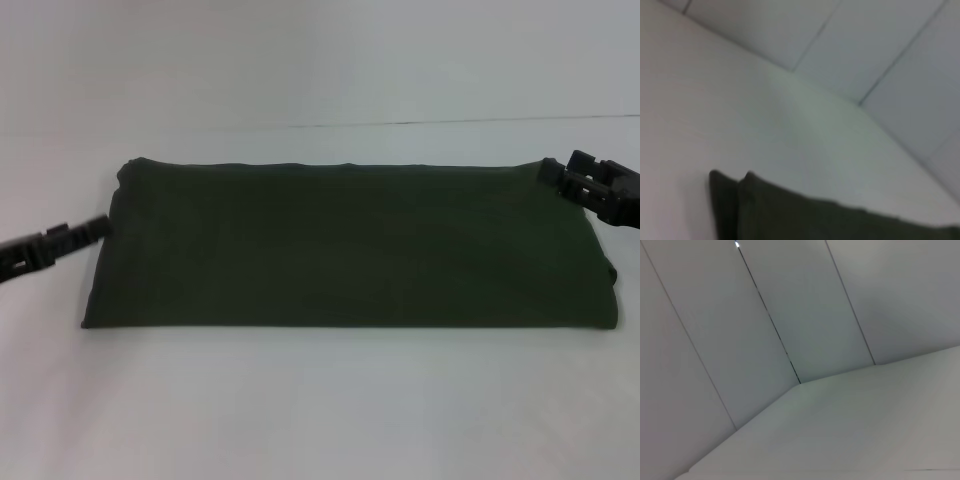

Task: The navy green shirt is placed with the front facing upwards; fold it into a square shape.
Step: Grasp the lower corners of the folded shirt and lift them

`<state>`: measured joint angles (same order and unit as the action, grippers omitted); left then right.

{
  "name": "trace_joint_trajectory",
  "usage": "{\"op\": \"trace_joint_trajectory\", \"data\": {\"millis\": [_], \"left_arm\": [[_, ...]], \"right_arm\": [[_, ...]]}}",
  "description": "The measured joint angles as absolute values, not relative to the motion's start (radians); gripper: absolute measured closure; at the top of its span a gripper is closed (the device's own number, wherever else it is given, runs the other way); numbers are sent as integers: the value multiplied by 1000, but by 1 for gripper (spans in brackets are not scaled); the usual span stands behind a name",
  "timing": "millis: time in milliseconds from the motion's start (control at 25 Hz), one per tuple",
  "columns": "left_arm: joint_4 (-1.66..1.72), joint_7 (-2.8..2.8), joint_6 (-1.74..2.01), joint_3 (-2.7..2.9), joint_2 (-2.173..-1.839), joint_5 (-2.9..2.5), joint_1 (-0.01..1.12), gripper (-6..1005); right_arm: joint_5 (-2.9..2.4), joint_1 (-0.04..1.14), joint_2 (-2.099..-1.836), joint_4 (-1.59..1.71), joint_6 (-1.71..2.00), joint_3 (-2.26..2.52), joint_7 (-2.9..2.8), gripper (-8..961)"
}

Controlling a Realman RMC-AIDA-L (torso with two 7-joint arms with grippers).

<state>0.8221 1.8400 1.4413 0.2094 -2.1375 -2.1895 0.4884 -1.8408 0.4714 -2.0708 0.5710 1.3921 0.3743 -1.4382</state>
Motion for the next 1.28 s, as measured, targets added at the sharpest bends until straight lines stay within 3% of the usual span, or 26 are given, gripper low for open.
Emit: {"op": "trace_joint_trajectory", "data": {"millis": [1280], "left_arm": [[841,1868,1283,396,-2151,-2463,501,155]], "right_arm": [[-1842,485,-2080,571,1383,400,-1448,229]]}}
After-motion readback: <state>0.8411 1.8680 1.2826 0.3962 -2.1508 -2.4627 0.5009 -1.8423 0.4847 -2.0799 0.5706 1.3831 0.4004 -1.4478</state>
